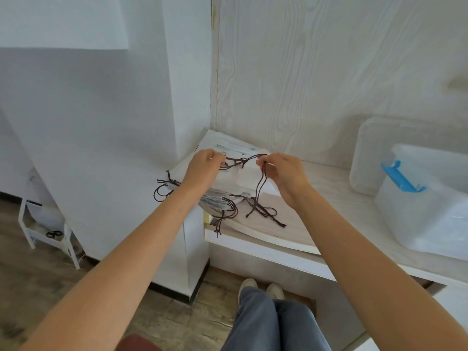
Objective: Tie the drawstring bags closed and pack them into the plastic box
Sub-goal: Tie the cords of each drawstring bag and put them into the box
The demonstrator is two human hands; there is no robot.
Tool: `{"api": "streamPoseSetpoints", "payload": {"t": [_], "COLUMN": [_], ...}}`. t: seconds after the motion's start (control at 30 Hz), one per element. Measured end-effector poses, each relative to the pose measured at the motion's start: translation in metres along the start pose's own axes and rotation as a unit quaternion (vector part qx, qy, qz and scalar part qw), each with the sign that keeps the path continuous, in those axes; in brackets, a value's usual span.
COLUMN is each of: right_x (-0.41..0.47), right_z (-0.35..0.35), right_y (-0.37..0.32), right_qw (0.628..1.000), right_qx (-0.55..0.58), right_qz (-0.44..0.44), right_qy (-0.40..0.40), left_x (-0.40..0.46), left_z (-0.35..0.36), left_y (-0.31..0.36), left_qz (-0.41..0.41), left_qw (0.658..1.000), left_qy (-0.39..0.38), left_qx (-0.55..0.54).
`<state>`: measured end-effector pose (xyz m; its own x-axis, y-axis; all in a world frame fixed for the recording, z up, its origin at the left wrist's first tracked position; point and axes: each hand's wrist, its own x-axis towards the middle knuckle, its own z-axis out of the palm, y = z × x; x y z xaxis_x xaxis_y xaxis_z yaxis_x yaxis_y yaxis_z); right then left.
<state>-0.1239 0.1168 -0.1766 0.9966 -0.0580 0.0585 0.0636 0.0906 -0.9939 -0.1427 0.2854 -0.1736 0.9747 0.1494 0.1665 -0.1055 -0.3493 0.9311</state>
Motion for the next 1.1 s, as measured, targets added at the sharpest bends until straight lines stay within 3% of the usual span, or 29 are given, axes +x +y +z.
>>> {"api": "streamPoseSetpoints", "payload": {"t": [0.07, 0.17, 0.23, 0.3, 0.47, 0.73, 0.8, 0.97, 1.1], "right_x": [0.000, -0.003, -0.005, -0.005, 0.001, 0.012, 0.011, 0.007, 0.003], "right_z": [-0.002, -0.002, -0.002, -0.004, 0.000, -0.001, 0.001, 0.004, 0.011], "right_y": [-0.001, -0.003, -0.004, -0.004, -0.003, 0.001, 0.001, -0.005, -0.011], "right_qw": [0.995, 0.982, 0.972, 0.946, 0.869, 0.896, 0.914, 0.964, 0.988], "right_qx": [0.087, 0.159, 0.196, 0.282, 0.456, 0.411, 0.376, 0.238, 0.105], "right_qz": [0.047, 0.094, 0.123, 0.159, 0.189, 0.167, 0.152, 0.111, 0.038], "right_qy": [0.017, 0.038, 0.031, 0.003, -0.033, -0.009, -0.001, -0.035, -0.106], "left_x": [0.001, 0.003, 0.005, 0.007, 0.011, 0.020, 0.020, 0.012, 0.007], "left_z": [0.002, 0.003, 0.006, 0.012, 0.021, 0.001, 0.001, -0.001, -0.001], "left_y": [0.001, -0.002, -0.006, -0.009, -0.015, -0.024, -0.023, -0.007, 0.015], "left_qz": [-0.070, -0.136, -0.146, -0.147, -0.157, -0.167, -0.164, -0.125, -0.024], "left_qw": [0.975, 0.855, 0.789, 0.768, 0.778, 0.760, 0.789, 0.917, 0.970], "left_qy": [0.000, -0.050, -0.066, -0.070, -0.036, -0.003, -0.013, -0.083, -0.115], "left_qx": [-0.211, -0.498, -0.593, -0.619, -0.607, -0.628, -0.591, -0.370, -0.215]}}
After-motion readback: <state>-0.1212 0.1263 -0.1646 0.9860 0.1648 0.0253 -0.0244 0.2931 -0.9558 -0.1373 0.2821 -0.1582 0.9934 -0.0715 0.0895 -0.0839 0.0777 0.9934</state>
